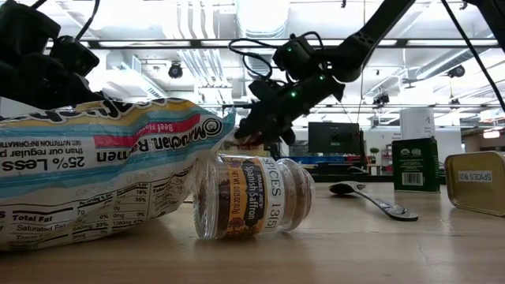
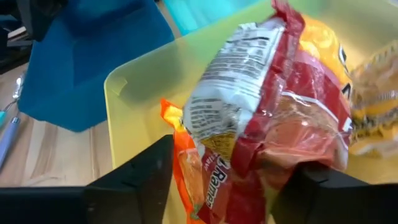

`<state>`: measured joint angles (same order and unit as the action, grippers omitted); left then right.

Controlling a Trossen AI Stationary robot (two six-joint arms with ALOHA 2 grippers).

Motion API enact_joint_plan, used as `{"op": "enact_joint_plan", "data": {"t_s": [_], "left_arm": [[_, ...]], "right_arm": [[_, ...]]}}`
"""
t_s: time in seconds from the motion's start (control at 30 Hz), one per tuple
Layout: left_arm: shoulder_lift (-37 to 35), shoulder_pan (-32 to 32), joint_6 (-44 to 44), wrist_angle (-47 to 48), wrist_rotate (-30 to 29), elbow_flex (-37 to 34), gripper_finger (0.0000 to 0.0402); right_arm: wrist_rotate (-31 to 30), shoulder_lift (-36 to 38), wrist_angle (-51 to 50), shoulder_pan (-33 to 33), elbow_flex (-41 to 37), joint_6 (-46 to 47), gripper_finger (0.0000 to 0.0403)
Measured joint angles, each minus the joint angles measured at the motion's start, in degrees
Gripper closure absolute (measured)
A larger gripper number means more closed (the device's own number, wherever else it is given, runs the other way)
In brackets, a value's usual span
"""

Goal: Pick & Place Food Item
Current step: Put the red noodle pack into the yellow bin

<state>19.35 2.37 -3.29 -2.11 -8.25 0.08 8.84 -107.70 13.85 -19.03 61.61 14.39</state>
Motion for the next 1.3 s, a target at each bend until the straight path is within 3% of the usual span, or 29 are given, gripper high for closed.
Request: {"op": "enact_joint_plan", "data": {"t_s": [0.2,0.97,1.3], "left_arm": [[0.0,0.0,0.0,-0.02,0.0,0.0,0.0212],[0.0,-0.05,0.0,-0.02,0.0,0.0,0.0212],[0.0,-0.04,-0.02,-0.02,-0.02,0.0,0.0212]], "right_arm": [[0.0,0.0,-0.09,0.02,2.21,-1.57,0.0157],[-0.16,1.73,0.18,0.52,2.84,-10.07,0.0156],[-5.95,3.75,6.88,2.14,1.13,-13.57,0.0156]]}}
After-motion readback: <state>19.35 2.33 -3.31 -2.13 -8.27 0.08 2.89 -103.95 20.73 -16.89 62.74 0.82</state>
